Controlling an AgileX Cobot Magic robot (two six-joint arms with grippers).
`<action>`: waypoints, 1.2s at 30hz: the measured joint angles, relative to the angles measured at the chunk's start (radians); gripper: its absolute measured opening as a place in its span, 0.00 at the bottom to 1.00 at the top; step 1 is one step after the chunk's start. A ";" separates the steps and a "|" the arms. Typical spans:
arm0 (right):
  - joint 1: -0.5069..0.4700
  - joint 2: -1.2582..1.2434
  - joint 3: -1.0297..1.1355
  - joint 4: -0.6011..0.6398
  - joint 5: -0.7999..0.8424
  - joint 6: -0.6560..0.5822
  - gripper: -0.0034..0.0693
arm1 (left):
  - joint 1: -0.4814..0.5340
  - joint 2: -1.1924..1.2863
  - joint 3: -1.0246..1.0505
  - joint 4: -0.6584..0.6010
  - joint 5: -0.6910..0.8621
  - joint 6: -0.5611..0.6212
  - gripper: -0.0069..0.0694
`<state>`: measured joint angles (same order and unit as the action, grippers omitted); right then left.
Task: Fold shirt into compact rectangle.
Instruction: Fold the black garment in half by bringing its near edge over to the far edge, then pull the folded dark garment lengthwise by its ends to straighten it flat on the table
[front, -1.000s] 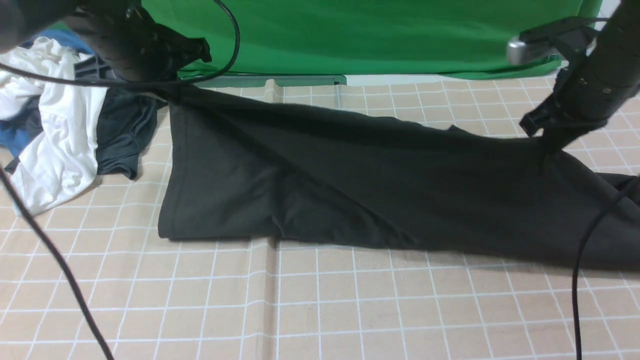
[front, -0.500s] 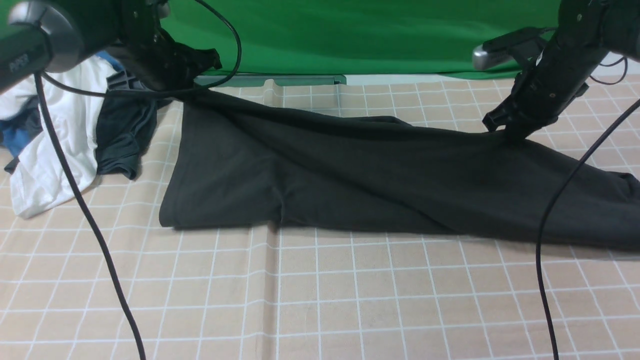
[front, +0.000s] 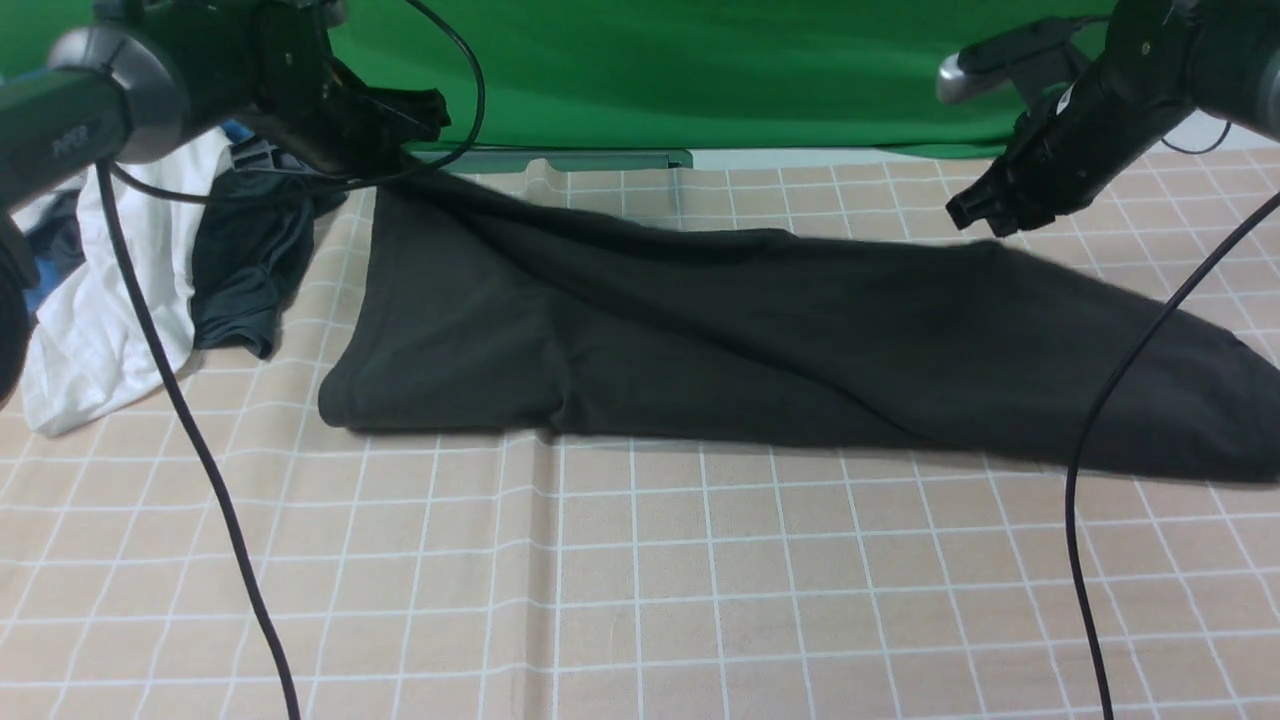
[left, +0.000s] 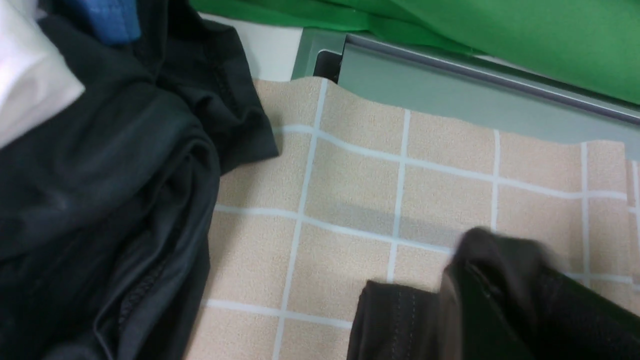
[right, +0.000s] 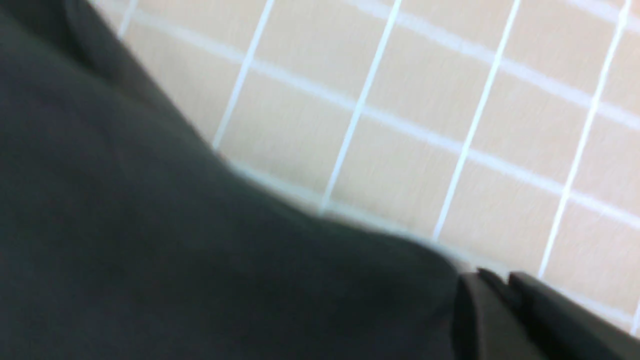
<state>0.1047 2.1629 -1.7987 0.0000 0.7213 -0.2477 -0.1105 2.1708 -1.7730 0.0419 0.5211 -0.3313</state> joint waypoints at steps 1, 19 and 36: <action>0.000 0.000 0.000 0.000 -0.005 0.000 0.30 | 0.000 0.000 0.000 0.003 -0.001 0.000 0.34; 0.001 -0.199 -0.080 0.217 0.362 -0.046 0.10 | -0.140 -0.130 -0.004 -0.367 0.289 0.483 0.11; 0.042 -0.197 -0.079 0.263 0.385 -0.063 0.10 | -0.237 0.320 -0.378 -0.438 0.279 0.509 0.12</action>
<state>0.1472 1.9655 -1.8773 0.2627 1.1068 -0.3112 -0.3476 2.4911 -2.1509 -0.3964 0.7996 0.1781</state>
